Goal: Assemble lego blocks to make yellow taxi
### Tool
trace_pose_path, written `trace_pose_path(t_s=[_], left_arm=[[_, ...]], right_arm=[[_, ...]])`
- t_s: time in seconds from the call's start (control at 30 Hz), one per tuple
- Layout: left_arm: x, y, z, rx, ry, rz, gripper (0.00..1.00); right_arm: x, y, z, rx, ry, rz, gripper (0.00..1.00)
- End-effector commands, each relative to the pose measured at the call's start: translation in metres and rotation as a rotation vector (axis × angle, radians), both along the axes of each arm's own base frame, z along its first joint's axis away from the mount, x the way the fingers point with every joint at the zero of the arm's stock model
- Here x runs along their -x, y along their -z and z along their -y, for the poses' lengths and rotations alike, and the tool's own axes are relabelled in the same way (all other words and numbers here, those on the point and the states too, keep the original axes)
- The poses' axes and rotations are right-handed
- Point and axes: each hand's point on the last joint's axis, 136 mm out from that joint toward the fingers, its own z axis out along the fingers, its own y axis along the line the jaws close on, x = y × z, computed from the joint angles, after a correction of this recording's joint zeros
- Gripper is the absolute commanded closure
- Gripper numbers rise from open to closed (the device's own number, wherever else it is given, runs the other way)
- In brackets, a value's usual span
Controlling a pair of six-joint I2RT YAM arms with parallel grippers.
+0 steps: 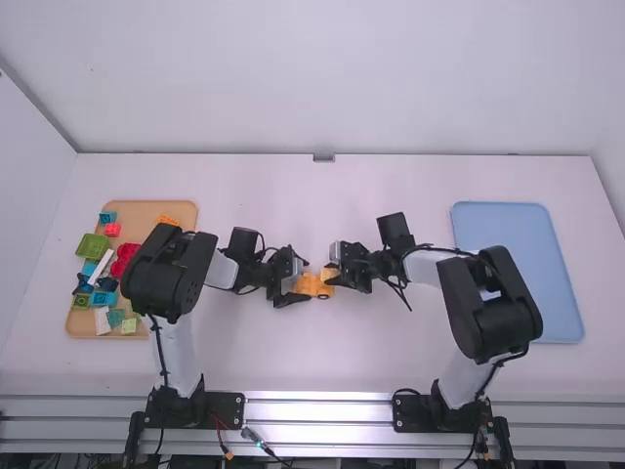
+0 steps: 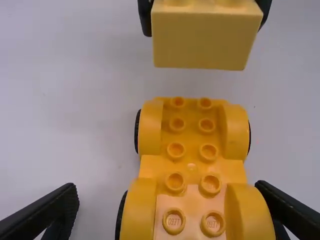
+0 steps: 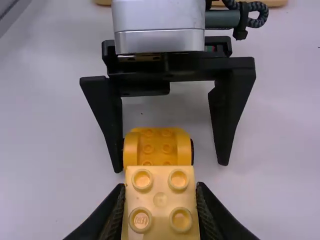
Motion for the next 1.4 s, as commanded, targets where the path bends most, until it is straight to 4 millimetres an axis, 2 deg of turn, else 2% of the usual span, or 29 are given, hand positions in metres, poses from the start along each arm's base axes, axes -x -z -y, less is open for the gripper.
trace_pose_path(t_s=[0.0,0.3,0.43,0.73,0.8,0.93,1.37], left_arm=[[0.004,0.0,0.004,0.015,0.041,0.026,0.11],[0.012,0.0,0.02,0.009,0.095,0.045,0.11],[0.008,0.003,0.018,-0.025,0.082,0.043,0.21],[0.006,0.006,0.016,-0.046,0.073,0.028,0.3],[0.004,0.005,0.017,-0.045,0.072,0.031,0.39],[0.004,0.005,0.017,-0.045,0.073,0.034,0.45],[-0.005,-0.001,0.02,-0.033,0.05,0.006,0.45]], right_arm=[[0.001,-0.008,-0.001,-0.016,-0.007,0.017,0.85],[0.003,-0.008,-0.001,-0.029,-0.018,0.012,0.86],[0.003,-0.008,-0.001,-0.027,-0.017,0.013,0.88],[0.001,-0.002,0.001,-0.007,-0.007,0.013,0.92],[0.002,0.001,-0.001,-0.022,-0.015,0.001,0.92],[0.0,0.007,-0.003,-0.034,-0.017,-0.004,0.99],[-0.005,0.014,-0.001,-0.005,0.013,-0.01,0.99]])
